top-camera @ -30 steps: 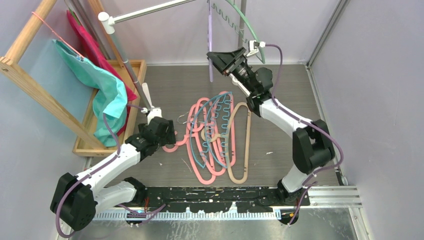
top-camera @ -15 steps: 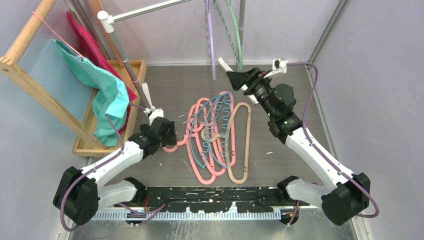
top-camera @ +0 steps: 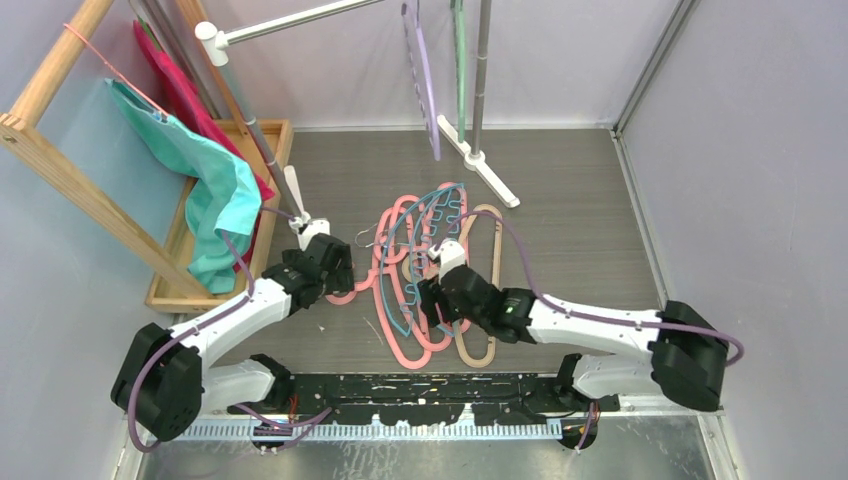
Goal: Organize the hangers
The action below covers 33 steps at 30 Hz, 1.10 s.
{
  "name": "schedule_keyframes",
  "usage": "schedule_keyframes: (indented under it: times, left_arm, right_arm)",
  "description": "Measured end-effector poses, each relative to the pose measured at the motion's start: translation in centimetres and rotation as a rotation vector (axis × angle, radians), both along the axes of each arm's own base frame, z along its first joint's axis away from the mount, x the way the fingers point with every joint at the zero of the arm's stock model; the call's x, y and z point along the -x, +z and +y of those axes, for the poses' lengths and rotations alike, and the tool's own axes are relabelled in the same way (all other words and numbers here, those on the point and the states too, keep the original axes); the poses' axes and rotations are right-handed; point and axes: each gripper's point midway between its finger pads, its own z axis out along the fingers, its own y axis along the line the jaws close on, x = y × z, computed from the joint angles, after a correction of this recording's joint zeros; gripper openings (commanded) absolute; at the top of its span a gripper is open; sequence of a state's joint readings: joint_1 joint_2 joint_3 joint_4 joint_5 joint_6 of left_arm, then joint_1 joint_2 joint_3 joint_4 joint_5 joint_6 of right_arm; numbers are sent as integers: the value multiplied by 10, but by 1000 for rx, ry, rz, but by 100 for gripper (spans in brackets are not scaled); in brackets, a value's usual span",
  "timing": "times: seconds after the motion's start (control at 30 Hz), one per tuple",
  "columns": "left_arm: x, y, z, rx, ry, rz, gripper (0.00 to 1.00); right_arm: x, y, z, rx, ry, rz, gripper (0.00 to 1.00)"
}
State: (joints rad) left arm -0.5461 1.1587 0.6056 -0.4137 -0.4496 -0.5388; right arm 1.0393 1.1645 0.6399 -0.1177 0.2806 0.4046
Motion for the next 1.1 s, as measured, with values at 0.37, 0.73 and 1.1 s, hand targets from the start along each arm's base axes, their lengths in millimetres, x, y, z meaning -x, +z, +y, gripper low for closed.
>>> schedule_keyframes:
  times: [0.37,0.73,1.1]
  left_arm:
    - [-1,5,-1,12,3,-17,98]
    - [-2,10,-2,24,3,-36,98]
    - [-2,12,-2,30,3,-43,98]
  right_arm:
    - [9,-58,12,176,58,65,50]
    - [8,-64,22,168,72,79,23]
    - [6,-65,18,168,48,76,1]
